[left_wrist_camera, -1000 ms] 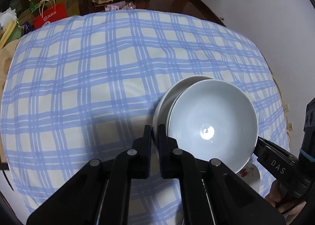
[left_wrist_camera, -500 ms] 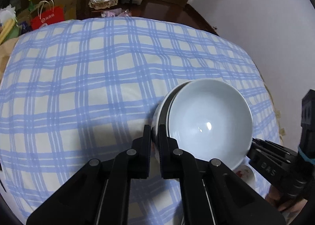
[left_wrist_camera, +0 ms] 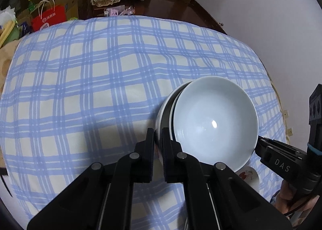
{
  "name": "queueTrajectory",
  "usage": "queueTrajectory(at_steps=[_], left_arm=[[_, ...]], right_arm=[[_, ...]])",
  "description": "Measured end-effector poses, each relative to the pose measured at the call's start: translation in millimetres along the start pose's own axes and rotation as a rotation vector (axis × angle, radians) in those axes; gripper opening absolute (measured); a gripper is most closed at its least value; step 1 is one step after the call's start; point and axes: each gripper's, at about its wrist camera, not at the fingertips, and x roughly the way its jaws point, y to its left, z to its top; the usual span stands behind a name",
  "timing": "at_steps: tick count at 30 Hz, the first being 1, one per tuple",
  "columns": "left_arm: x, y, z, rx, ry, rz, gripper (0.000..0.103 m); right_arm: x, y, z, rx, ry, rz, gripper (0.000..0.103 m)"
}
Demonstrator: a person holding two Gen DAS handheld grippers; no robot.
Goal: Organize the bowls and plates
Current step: 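Lift the bowl stack with both tools and carry it over the cherry plates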
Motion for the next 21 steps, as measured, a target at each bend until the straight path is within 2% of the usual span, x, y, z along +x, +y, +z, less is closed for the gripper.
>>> queueTrajectory(at_steps=[15, 21], left_arm=[[-9.5, -3.2, -2.0, -0.006, 0.010, 0.003, 0.005], [-26.4, -13.9, -1.1, 0.037, -0.012, 0.010, 0.005]], right_arm=[[-10.6, 0.0, -6.3, 0.020, -0.001, 0.013, 0.007], [-29.4, 1.4, -6.6, 0.030, -0.021, 0.015, 0.007]])
